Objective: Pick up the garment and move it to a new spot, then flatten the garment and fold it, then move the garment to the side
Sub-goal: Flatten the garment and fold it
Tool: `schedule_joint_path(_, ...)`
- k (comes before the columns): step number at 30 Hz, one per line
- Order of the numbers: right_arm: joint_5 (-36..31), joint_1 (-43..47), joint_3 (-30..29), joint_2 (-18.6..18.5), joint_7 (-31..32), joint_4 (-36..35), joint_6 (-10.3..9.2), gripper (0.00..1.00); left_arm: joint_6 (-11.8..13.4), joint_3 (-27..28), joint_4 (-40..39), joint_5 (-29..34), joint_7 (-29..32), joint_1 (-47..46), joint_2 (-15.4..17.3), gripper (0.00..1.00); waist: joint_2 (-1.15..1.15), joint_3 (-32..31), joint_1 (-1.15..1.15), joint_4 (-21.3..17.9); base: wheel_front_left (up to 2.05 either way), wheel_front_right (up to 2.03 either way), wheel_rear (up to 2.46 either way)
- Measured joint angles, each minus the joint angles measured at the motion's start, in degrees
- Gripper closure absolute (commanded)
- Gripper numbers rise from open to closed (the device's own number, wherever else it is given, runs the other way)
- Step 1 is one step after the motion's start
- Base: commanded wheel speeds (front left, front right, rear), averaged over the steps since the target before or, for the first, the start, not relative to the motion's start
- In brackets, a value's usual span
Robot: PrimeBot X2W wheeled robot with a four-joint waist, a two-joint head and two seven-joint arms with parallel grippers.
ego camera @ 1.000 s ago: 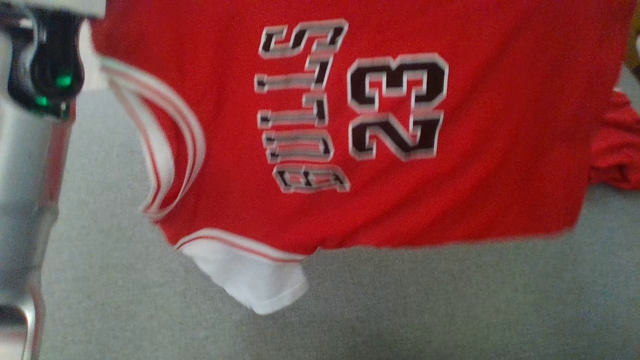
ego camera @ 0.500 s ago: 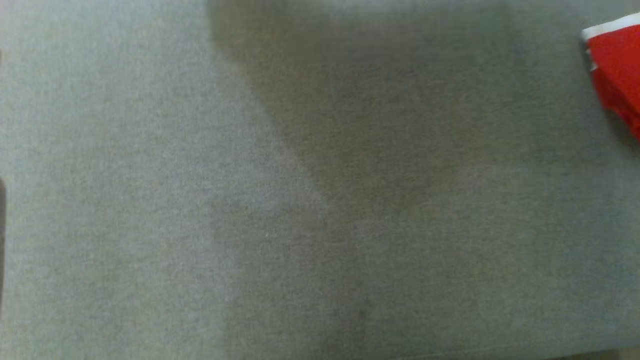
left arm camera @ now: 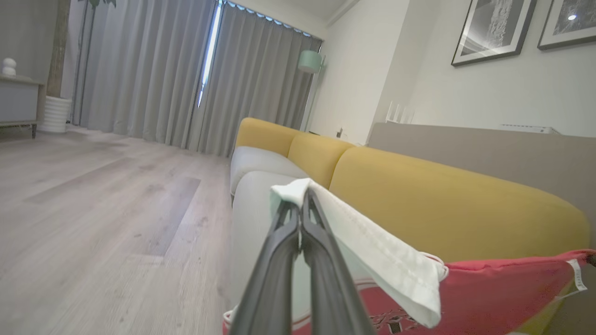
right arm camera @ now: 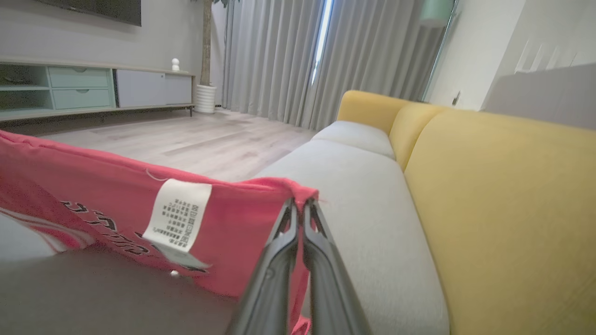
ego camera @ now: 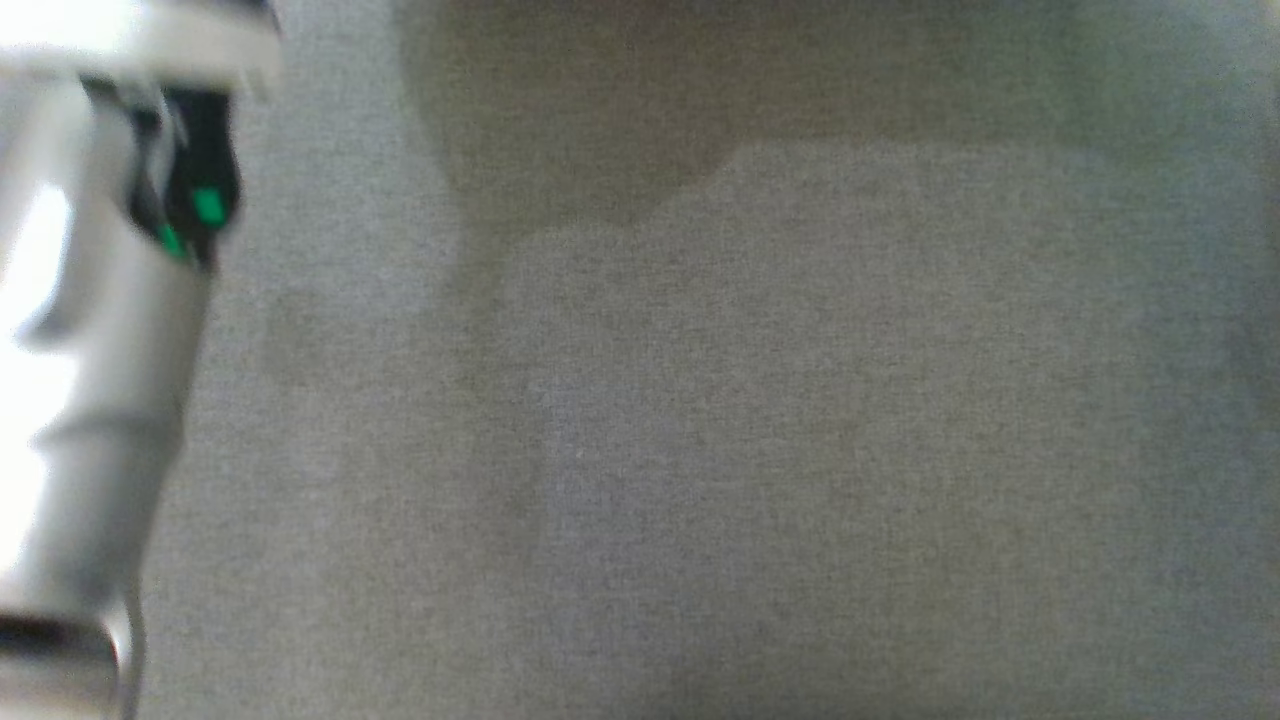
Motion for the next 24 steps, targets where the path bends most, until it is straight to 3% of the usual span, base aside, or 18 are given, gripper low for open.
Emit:
schedule_joint_path(13,6.43,31.23,-0.45,-3.33,0.01,-9.57,0.00,1.00,-0.14,-2.78,-15.45,-0.40,0.01,41.02,5.26,1.00,0.00,-9.76,-0.03,-0.59,0.00,0.00,0.00)
schedule_joint_path(20,7.04,48.40,-2.41,-4.54,0.01,-16.02,0.00,1.00,4.68,-4.63,-23.48,-2.16,0.99,61.26,8.70,1.00,0.00,-15.94,-0.03,-2.82,0.00,0.00,0.00)
schedule_joint_path(24,7.03,55.83,-3.92,-5.11,0.01,-18.91,0.00,1.00,5.69,-5.30,-26.96,-3.50,1.13,68.04,9.40,1.00,0.01,-18.34,-0.03,-3.61,0.00,0.00,0.00)
